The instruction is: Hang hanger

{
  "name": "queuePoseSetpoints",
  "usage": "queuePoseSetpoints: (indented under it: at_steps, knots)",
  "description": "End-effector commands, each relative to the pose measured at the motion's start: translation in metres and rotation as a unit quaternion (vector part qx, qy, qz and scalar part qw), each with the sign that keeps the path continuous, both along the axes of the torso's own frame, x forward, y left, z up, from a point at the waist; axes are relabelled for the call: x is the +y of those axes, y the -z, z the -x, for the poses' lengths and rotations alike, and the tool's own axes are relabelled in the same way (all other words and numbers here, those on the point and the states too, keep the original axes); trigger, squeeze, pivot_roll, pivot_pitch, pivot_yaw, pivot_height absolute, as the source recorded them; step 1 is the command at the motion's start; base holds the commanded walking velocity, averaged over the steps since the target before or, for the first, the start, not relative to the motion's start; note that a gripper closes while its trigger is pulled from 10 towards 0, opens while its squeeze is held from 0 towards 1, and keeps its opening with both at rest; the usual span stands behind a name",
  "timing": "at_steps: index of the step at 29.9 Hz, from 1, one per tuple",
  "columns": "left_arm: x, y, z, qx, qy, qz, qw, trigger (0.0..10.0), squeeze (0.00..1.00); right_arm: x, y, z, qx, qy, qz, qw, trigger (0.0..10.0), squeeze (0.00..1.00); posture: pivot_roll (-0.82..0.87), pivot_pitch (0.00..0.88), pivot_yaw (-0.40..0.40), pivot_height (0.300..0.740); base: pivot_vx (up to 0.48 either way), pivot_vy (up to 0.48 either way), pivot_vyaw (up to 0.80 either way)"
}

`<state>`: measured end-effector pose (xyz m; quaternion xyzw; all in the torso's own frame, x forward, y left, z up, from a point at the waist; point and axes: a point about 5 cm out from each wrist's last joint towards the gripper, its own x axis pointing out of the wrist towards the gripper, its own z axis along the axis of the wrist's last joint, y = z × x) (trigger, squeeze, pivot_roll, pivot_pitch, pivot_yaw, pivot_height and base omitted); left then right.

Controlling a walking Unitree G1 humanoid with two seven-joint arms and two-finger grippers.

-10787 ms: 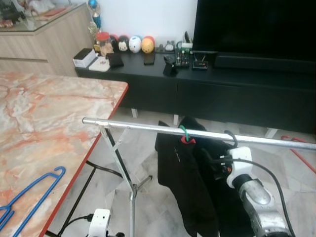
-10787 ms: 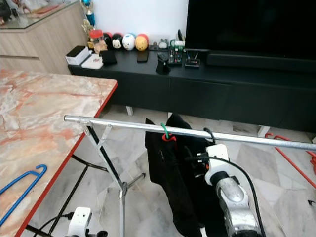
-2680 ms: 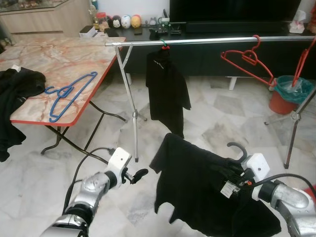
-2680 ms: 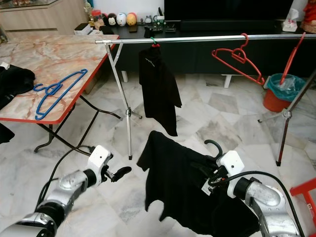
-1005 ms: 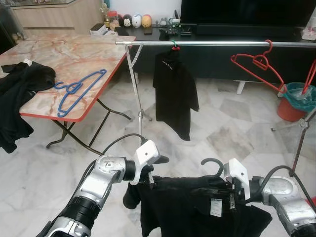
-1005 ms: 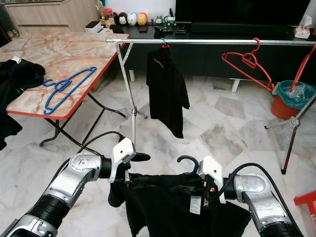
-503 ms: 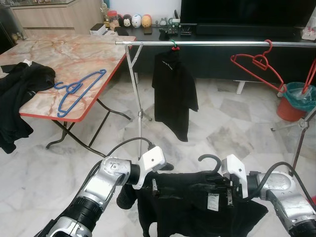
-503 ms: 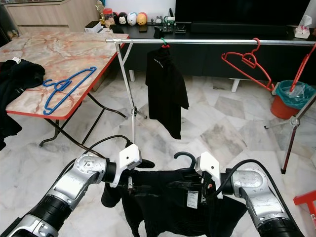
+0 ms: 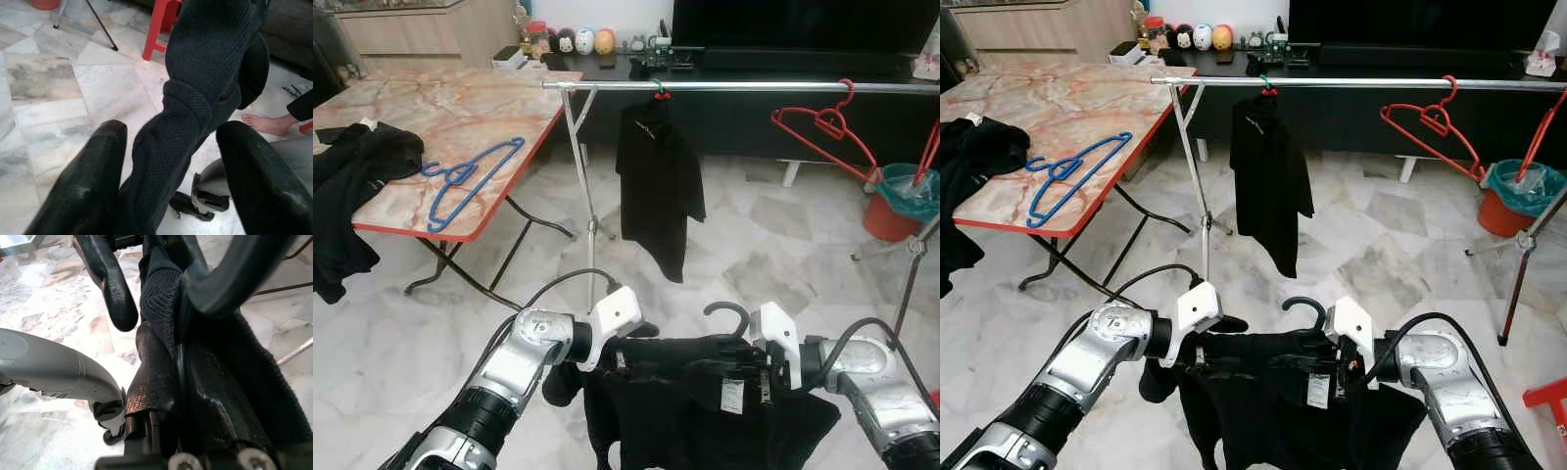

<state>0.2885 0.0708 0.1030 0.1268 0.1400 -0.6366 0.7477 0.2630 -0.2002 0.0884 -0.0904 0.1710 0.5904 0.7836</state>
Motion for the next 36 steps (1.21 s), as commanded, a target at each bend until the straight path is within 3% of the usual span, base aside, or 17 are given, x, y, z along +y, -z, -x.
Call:
queuePoseSetpoints:
  at_steps: [1,36]
  knots:
    - [-0.0012,-0.0020,0.0002,-0.003,0.012,-0.009,1.000,0.0,0.00,0.0046,-0.0136,-0.0069,-0.031,-0.007,-0.011,0.999,10.0,0.00,-0.03,0.000,0.030,0.740,0.000,0.000,0.00]
    - [-0.0038,-0.0039,0.0010,0.001,0.020,0.000,1.000,0.0,0.00,0.0089,-0.0153,-0.0106,-0.040,-0.001,-0.019,0.999,10.0,0.00,-0.04,0.000,0.033,0.740,0.000,0.000,0.00]
